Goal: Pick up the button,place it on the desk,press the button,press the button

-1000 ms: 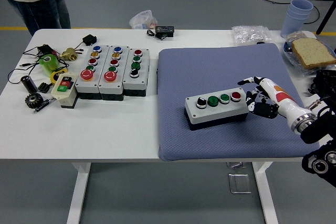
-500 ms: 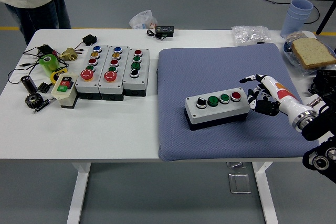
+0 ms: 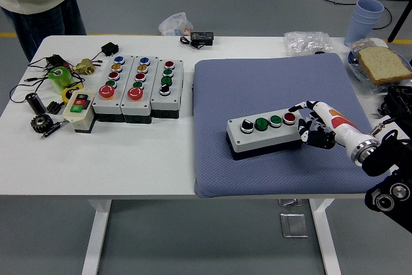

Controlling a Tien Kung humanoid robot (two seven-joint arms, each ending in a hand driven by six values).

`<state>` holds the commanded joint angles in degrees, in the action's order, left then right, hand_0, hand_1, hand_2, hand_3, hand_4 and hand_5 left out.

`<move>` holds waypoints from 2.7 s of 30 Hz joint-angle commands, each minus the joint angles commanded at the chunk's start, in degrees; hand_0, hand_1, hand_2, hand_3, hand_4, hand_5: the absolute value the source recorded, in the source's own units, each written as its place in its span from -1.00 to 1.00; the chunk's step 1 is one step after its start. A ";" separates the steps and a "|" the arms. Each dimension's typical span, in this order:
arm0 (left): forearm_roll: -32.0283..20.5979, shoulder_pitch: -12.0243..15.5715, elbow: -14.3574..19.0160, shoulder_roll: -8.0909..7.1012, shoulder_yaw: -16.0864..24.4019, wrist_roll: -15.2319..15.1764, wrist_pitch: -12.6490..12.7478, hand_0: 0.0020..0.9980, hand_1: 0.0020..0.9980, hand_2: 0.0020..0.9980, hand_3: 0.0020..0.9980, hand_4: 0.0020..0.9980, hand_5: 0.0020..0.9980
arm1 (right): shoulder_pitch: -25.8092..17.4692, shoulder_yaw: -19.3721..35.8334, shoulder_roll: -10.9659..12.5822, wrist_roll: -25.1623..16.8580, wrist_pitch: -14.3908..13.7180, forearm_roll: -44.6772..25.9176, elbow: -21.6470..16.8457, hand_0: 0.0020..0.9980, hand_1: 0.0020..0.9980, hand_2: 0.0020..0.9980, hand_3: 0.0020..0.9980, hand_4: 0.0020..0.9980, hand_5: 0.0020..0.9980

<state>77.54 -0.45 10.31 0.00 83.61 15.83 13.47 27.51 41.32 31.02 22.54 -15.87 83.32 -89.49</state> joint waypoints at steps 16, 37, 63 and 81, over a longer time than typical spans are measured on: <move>0.27 -0.13 0.00 0.00 0.15 -0.02 -0.04 0.12 -0.16 -0.15 -0.14 -0.47 -0.25 | -0.98 0.26 0.65 0.33 0.01 0.14 -1.37 -0.54 -0.92 -0.50 0.49 -0.25 -1.00; -0.42 -0.56 0.00 0.00 -0.20 -0.07 0.00 0.13 -0.16 -0.15 -0.14 -0.46 -0.24 | -0.55 -0.35 -0.39 0.59 0.21 0.61 0.71 -0.53 -0.92 -0.50 0.47 -0.19 -1.00; -0.25 -0.42 0.00 0.00 -0.47 0.02 -0.08 0.13 -0.16 -0.15 -0.14 -0.46 -0.24 | -1.02 -1.64 -0.16 1.09 0.70 0.31 0.57 -0.53 -0.92 -0.50 0.47 -0.18 -1.00; -0.02 -0.28 0.00 0.00 -0.66 0.12 -0.19 0.13 -0.16 -0.15 -0.14 -0.46 -0.25 | -0.89 0.44 -0.61 1.00 -0.44 2.44 -3.23 -0.53 -0.92 -0.50 0.46 -0.18 -1.00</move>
<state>77.51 -0.73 10.31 0.00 82.95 15.96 13.28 26.61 41.76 30.41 23.54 -16.31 85.76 -92.73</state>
